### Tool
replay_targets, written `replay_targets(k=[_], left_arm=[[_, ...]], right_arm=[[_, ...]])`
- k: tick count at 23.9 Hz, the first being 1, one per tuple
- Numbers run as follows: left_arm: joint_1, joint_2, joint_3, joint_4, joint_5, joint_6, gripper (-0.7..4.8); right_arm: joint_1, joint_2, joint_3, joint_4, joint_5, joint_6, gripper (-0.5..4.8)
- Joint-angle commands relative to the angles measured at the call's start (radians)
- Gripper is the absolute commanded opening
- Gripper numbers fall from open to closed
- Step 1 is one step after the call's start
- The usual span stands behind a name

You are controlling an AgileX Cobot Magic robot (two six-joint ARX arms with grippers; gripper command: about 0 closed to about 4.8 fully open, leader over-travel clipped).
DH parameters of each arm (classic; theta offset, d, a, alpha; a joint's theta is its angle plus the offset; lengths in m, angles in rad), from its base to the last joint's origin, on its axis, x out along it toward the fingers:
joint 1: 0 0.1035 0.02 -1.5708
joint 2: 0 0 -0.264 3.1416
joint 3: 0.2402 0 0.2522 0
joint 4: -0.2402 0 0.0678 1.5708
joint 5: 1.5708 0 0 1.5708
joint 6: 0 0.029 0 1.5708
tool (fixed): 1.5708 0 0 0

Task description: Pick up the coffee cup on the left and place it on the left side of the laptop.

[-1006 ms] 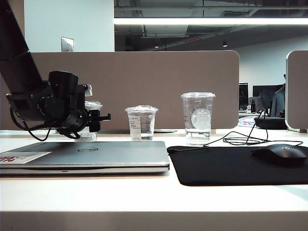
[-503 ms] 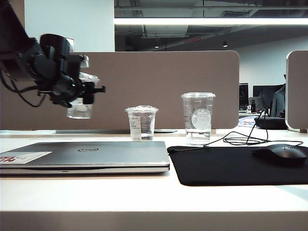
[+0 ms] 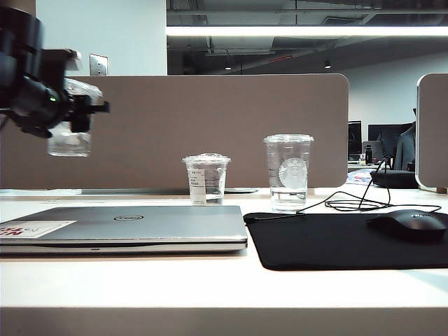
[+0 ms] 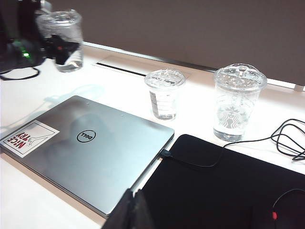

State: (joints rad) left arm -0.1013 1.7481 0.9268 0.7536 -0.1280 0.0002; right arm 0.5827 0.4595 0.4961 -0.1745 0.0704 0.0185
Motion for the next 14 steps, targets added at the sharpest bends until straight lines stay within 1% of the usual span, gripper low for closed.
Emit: replay_targets(k=[1, 3, 5, 7, 14], left_arm=[[0.036, -0.087, -0.122, 0.117, 0.001, -0.001, 1.73], [0.066, -0.129, -0.202, 0.154, 0.001, -0.004, 1.73], [0.098, -0.161, -0.271, 0.18, 0.002, -0.034, 1.73], [0.133, -0.172, -0.346, 0.223, 0.018, -0.042, 1.74], [0.146, -0.167, -0.436, 0.279, 0.019, -0.041, 1.74]], right_arm=[[0.0, 0.0, 0.007, 0.021, -0.003, 0.0, -0.04], [0.0, 0.0, 0.007, 0.021, -0.003, 0.0, -0.04], [0.001, 0.0, 0.007, 0.021, -0.006, 0.0, -0.04], [0.001, 0.0, 0.007, 0.021, -0.005, 0.0, -0.04], [0.001, 0.0, 0.007, 0.021, -0.006, 0.0, -0.04]])
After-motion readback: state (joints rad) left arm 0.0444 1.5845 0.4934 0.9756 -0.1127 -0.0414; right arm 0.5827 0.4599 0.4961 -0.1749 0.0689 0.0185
